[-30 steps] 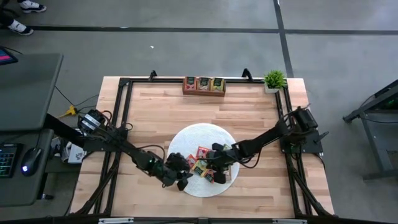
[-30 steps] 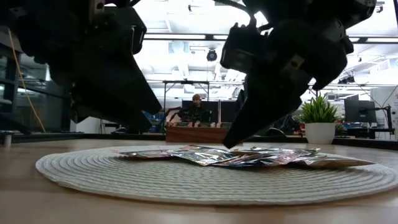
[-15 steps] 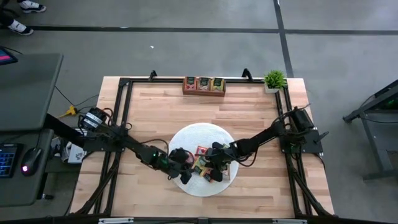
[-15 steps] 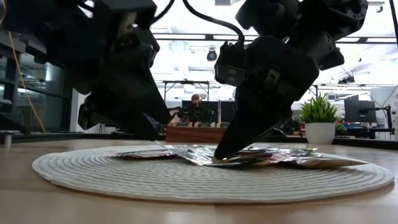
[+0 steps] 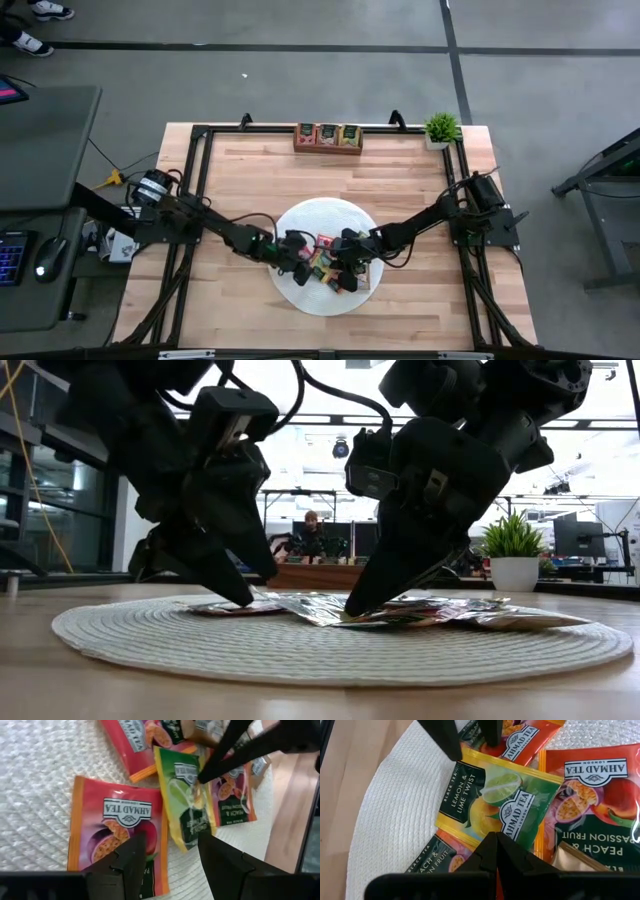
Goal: Pick & Place Tea
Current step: Put the yellow tea bag into the right section of the wooden organizer
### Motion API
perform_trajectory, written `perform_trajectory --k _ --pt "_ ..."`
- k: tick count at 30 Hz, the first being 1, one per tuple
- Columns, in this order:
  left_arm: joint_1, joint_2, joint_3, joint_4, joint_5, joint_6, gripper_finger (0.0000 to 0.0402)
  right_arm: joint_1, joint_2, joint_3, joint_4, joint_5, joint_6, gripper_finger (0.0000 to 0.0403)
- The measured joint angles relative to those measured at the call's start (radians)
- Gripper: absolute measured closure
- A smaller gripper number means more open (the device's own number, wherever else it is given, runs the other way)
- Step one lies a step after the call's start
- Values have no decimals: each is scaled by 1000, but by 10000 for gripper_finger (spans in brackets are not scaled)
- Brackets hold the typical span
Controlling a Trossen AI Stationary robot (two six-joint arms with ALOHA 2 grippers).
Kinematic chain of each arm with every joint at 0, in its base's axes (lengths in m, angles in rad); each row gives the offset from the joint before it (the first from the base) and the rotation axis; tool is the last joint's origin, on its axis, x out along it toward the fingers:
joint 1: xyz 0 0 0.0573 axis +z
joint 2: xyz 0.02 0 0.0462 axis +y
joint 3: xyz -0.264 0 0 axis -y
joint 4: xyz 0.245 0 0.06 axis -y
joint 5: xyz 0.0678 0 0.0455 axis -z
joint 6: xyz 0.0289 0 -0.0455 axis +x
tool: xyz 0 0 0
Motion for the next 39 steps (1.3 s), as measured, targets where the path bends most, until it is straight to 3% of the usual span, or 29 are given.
perform_trajectory --k 20,34,39 --pt "11 0 0 7 57 -9 225 -15 4 -1 43 5 23 403" --pt "11 0 0 5 24 -2 225 -20 4 3 54 11 46 403" --pt "11 0 0 2 21 -2 259 -20 4 3 54 11 48 403"
